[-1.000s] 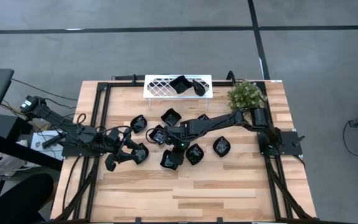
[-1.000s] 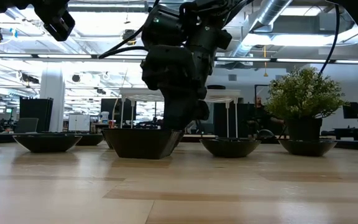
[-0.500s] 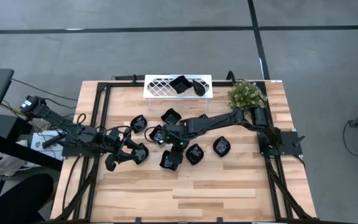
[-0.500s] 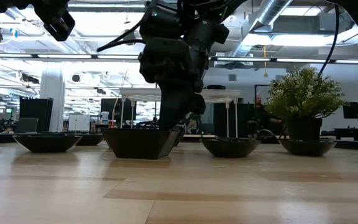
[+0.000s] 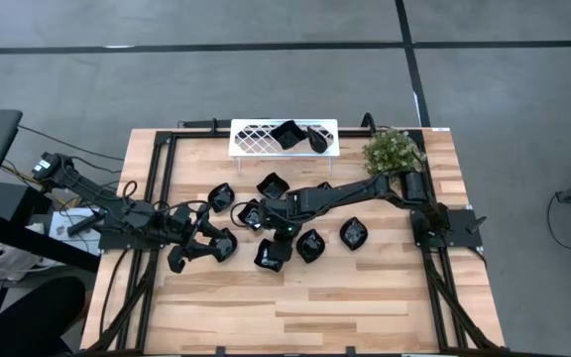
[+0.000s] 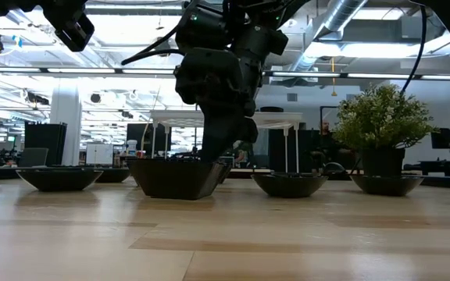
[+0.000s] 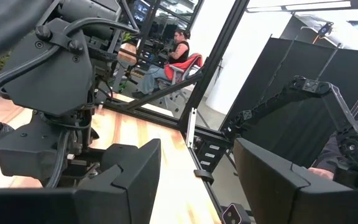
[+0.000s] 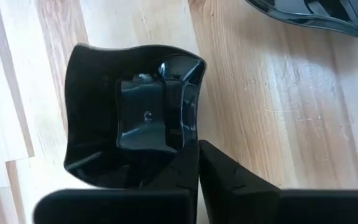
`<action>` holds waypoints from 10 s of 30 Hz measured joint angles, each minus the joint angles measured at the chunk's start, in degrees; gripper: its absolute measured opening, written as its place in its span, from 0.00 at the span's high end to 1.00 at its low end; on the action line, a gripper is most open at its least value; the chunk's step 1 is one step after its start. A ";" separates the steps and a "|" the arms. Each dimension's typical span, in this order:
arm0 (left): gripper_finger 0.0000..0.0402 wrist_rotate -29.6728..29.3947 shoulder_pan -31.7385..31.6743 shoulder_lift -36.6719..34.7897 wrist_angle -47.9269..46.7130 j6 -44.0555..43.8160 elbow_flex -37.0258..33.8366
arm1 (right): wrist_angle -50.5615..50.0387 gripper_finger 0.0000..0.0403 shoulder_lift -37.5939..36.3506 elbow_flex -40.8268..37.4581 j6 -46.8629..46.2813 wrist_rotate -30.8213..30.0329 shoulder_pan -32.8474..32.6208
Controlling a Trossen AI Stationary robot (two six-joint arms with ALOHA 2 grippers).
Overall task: Pick & Place Mini shaped plates
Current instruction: Stack the distorted square plate on top of the other distorted square plate on the shelf
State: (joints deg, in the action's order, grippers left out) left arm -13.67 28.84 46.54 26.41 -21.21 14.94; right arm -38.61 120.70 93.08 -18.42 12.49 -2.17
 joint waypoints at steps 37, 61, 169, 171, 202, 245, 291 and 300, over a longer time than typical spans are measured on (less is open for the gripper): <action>0.49 0.02 0.00 0.00 -0.02 0.02 -0.02 | -1.09 1.00 0.00 -0.02 -0.10 -0.59 0.00; 0.49 0.02 0.00 0.00 0.19 1.51 -0.02 | -5.64 1.00 0.04 5.09 1.43 -0.37 0.22; 0.49 0.04 0.00 0.00 -1.07 1.92 -0.04 | -28.68 0.69 4.24 14.38 8.89 -6.88 -0.86; 0.49 0.04 0.00 0.00 -1.07 1.92 -0.04 | -30.11 0.70 4.24 14.38 8.82 -6.78 -0.10; 0.49 0.04 0.00 0.02 -1.06 2.38 -0.04 | -16.02 0.70 -14.08 -5.64 3.25 -6.31 1.60; 0.49 -0.24 -0.07 -0.04 0.24 2.97 -0.04 | -3.15 0.69 -8.15 -10.85 -10.18 -4.88 2.29; 0.49 -0.20 -0.05 -0.07 0.24 3.02 -0.04 | -0.42 0.79 -5.62 -10.84 -14.66 -6.59 1.07; 0.49 -0.20 -0.04 -0.07 0.24 3.02 -0.04 | -4.06 0.96 -5.70 -7.80 -11.90 -6.49 1.07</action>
State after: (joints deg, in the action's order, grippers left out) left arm -13.87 28.80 46.48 26.65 -18.20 14.90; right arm -42.67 115.00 85.28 -30.32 6.01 -1.10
